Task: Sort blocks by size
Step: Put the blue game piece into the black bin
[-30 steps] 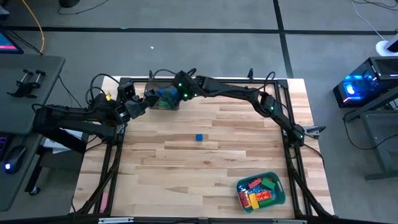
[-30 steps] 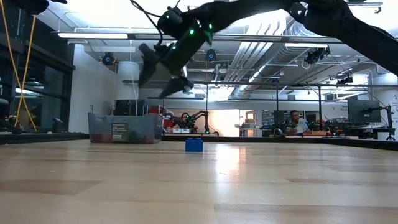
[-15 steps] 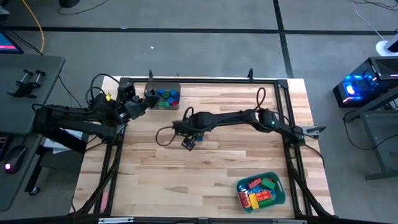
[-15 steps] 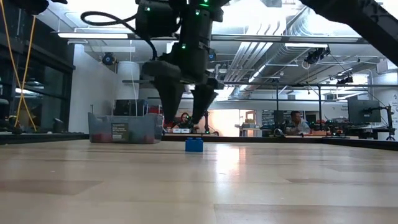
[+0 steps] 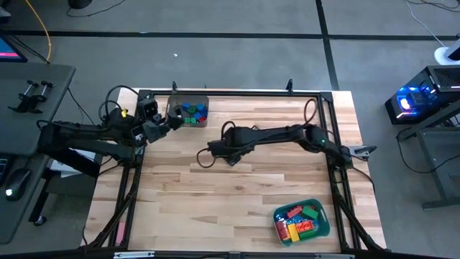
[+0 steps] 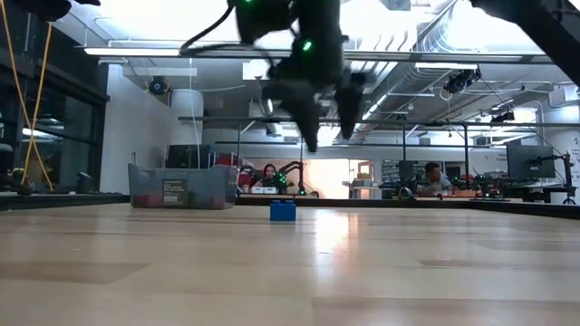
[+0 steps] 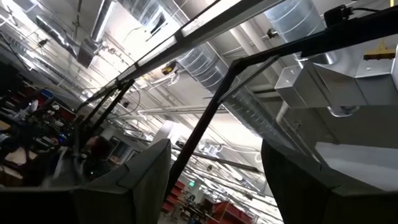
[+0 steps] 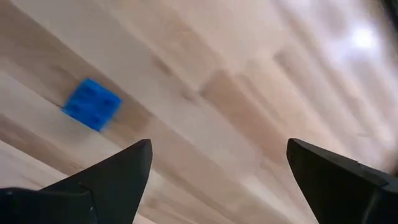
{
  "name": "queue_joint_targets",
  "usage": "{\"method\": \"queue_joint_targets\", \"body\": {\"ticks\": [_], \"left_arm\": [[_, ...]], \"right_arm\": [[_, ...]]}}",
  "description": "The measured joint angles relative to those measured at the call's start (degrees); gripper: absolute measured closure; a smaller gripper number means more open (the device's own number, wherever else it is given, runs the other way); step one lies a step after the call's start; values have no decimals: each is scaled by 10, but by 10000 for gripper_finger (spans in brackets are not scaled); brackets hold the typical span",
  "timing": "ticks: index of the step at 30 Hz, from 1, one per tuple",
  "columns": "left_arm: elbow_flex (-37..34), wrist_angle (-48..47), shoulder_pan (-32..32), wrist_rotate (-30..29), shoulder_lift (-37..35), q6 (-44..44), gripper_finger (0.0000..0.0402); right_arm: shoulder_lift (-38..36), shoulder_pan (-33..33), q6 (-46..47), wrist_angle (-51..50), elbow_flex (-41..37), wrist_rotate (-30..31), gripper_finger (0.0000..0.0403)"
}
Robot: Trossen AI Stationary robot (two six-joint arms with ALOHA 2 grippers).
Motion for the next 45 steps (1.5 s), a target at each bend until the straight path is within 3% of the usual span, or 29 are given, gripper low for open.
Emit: {"method": "queue_joint_targets", "body": {"ticks": [4, 11, 13, 15, 17, 20, 22, 26, 32, 36, 45], "left_arm": [[0, 0, 17, 21, -8, -1, 165], [0, -1, 59, 66, -47, -41, 165], [0, 0, 68, 74, -58, -44, 165], [0, 0, 77, 87, -64, -44, 165], [0, -2, 84, 98, -66, -45, 165], [0, -4, 86, 98, -66, -45, 165], [0, -6, 87, 94, -64, -45, 165], [0, -13, 92, 87, -59, -45, 165], [0, -49, 94, 59, -56, -45, 165], [0, -62, 94, 59, -56, -45, 165], [0, -61, 93, 59, -56, -45, 165]], "right_arm": [[-75, -5, 8, 5, -60, 5, 34], [-338, -43, 99, 140, -323, -40, 34], [-423, -62, 144, 188, -421, -83, 34], [-492, -73, 225, 279, -521, -128, 34], [-530, -63, 291, 437, -608, -138, 34], [-507, -27, 344, 648, -683, -144, 34], [-448, -9, 355, 707, -682, -144, 34], [-310, 5, 323, 684, -576, -148, 34], [-157, -3, 233, 493, -347, -132, 34], [-78, -7, 204, 376, -242, -133, 34], [-12, -10, 220, 362, -188, -128, 34]]}}
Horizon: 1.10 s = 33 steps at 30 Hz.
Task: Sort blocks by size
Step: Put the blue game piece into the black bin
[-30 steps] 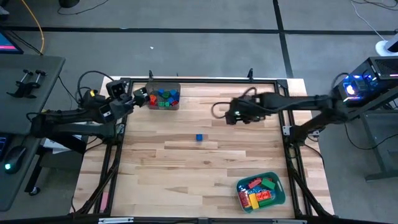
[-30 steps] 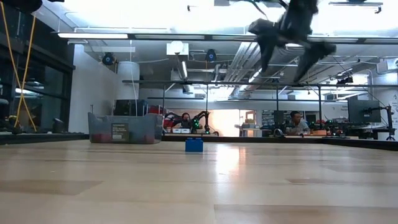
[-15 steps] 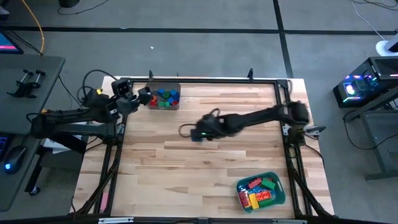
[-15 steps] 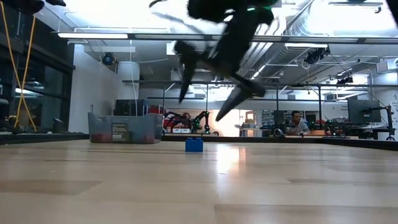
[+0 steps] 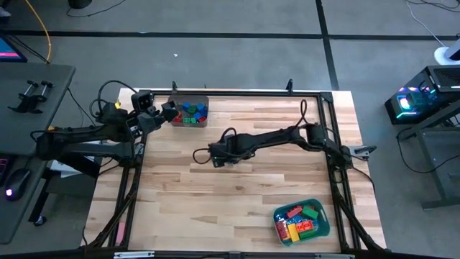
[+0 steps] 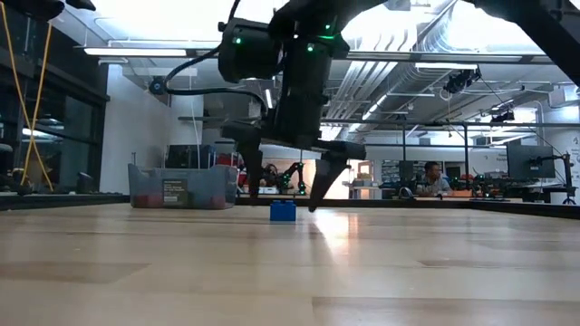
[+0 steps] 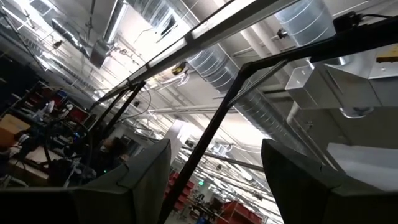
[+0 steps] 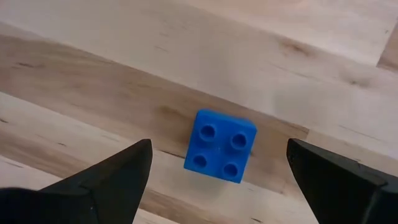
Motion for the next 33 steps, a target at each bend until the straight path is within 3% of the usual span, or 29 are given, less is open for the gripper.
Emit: {"method": "queue_joint_targets", "body": {"ticks": [5, 16, 21, 28, 33], "left_arm": [[0, -2, 0, 0, 0, 0, 165], [0, -5, 0, 0, 0, 0, 165], [0, -5, 0, 0, 0, 0, 165], [0, -5, 0, 0, 0, 0, 165], [0, -4, 0, 0, 0, 0, 165]], "right_arm": [[-1, -3, 12, 0, -4, 18, 34], [29, -12, 11, -2, -2, -19, 50], [30, -12, 11, -14, 5, -14, 118], [36, -12, -27, -26, 53, 0, 261], [36, -28, -101, -21, 123, 46, 268]]}}
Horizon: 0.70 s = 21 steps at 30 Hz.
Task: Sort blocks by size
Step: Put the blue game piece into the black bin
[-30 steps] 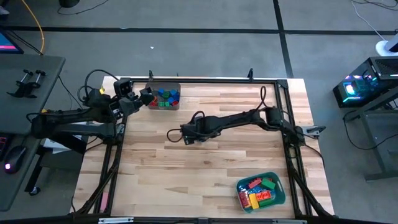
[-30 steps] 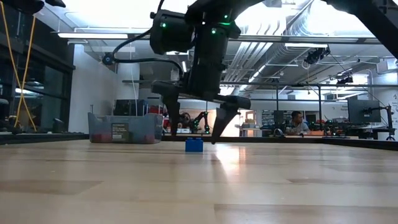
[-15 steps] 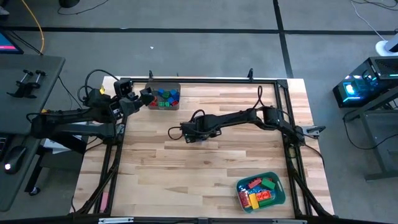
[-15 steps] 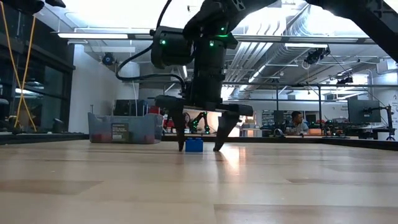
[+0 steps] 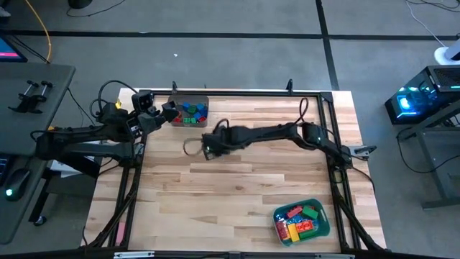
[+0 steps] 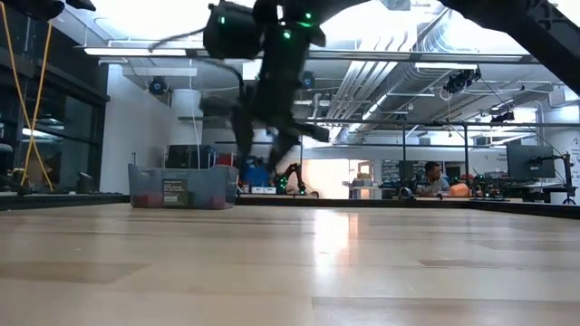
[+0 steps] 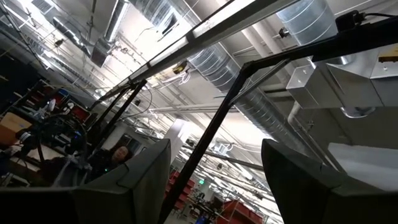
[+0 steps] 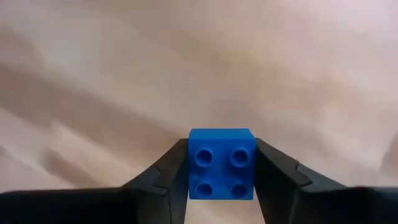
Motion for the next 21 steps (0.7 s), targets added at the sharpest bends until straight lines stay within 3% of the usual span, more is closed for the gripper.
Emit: {"method": "queue_joint_targets", "body": {"ticks": [6, 11, 17, 19, 21], "left_arm": [[0, 2, 0, -4, 0, -14, 165], [0, 19, 0, -13, 0, -37, 165], [0, 32, 0, -15, 0, -42, 165], [0, 33, 0, -16, 0, -49, 165], [0, 32, 0, -16, 0, -50, 165]], "right_arm": [[-2, -61, -79, 96, 63, 41, 268], [-2, -117, -101, 232, 63, -7, 268], [5, -149, -120, 321, 63, -39, 268], [5, -158, -122, 350, 63, -81, 247], [5, -162, -129, 377, 63, -105, 197]]}}
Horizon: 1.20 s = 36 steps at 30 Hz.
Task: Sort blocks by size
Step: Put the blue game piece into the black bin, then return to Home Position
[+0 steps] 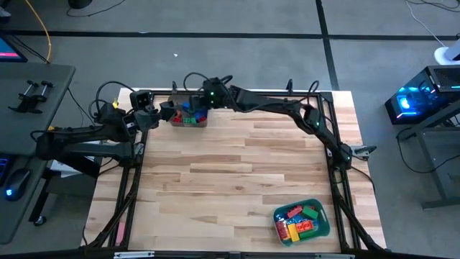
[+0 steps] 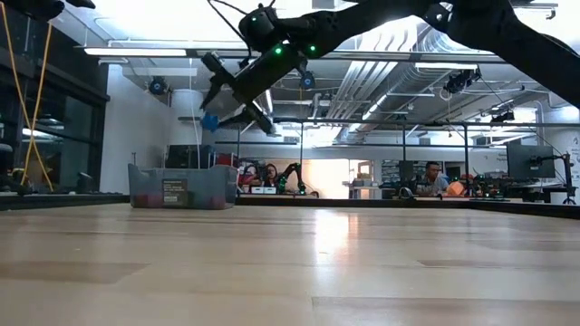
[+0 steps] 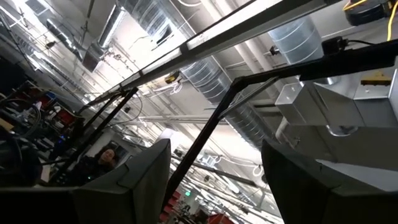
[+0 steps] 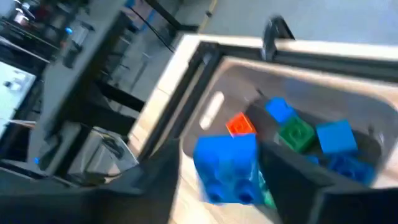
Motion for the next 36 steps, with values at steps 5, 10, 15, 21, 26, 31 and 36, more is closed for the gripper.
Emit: {"method": "queue_joint_targets", "body": {"ticks": [5, 10, 15, 21, 26, 31, 36], "left_arm": [[0, 0, 0, 0, 0, 0, 165], [0, 0, 0, 9, 0, 0, 165], [0, -26, 0, 72, 0, 4, 165], [0, -90, 0, 94, 0, 52, 165], [0, -104, 4, 53, 3, 117, 165], [0, -120, 18, 73, -1, 164, 170], [0, -222, 23, 90, -25, 289, 228]], "right_arm": [[0, -6, -11, 9, 0, -3, 86], [-5, -21, -24, 15, 0, -75, 54], [-78, -25, -142, -133, 0, -73, 55], [-183, -3, -260, -409, -2, 62, 58], [-293, 22, -272, -509, -82, 140, 89], [-471, 65, -201, -509, -324, 156, 186], [-707, 136, -41, -468, -583, 119, 349]]}}
